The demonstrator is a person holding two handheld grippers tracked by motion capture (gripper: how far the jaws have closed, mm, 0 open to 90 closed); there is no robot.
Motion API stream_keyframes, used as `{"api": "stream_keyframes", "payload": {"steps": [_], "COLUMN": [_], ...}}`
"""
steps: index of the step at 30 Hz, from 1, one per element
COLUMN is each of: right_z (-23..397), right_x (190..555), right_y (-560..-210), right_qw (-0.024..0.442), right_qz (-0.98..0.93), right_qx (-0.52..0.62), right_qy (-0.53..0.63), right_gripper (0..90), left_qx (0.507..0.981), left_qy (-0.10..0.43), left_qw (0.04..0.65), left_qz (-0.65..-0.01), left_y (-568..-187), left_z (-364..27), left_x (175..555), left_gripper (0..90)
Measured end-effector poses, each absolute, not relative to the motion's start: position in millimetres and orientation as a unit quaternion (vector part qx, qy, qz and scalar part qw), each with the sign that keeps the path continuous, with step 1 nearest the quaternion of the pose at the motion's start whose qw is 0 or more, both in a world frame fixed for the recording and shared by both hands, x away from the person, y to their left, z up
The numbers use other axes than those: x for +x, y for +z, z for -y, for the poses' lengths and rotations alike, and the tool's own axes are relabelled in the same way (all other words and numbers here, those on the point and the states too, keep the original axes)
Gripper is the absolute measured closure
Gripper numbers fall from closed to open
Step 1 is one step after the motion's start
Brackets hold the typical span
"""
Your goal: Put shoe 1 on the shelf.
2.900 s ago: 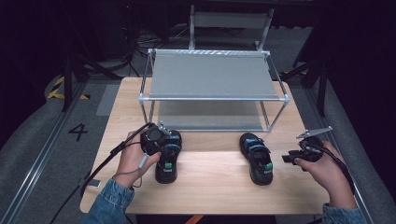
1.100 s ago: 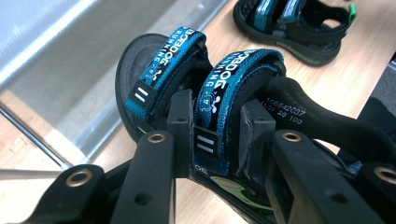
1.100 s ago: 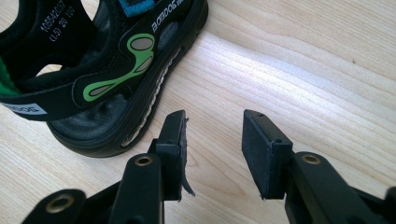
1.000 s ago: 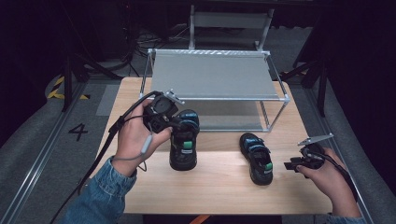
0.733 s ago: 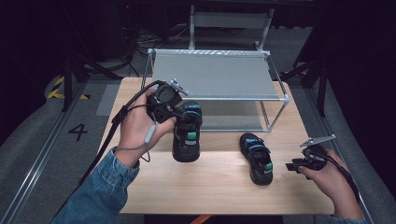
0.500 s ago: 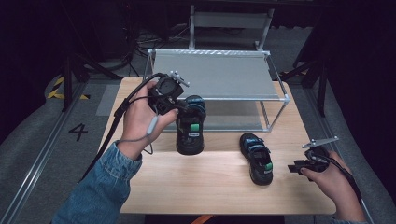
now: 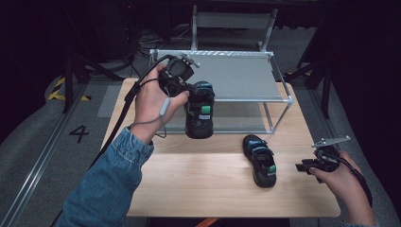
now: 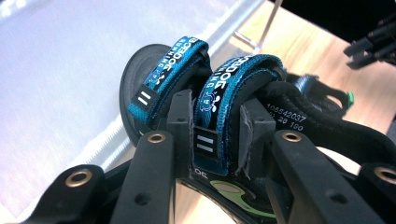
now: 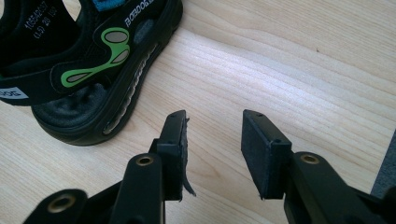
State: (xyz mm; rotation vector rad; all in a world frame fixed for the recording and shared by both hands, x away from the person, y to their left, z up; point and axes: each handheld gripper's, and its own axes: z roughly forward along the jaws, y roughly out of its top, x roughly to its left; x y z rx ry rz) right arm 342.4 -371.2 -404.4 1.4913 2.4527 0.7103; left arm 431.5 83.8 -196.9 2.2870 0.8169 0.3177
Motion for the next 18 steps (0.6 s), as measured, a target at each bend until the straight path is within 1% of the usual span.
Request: {"api": "stream_keyframes", "payload": {"steps": [8, 15, 18], "right_z": [374, 371, 370], "right_x": [345, 346, 345], "right_y": [-405, -406, -406], "right_qw": [0.088, 0.086, 0.087], "right_qz": [-0.826, -0.827, -0.827], "right_qx": [0.501, 0.498, 0.498], "right_qy": [0.244, 0.245, 0.245], "right_gripper": [62.1, 62.0, 62.0], "left_qx": [0.872, 0.860, 0.859], "left_qy": [0.134, 0.140, 0.146], "left_qw": [0.342, 0.362, 0.362], "left_qz": [-0.324, -0.330, -0.331], "left_y": [-194, -199, -200], "left_z": [-78, -77, -76], "left_x": [453, 482, 493], "left_gripper": [70.8, 70.9, 70.8]}}
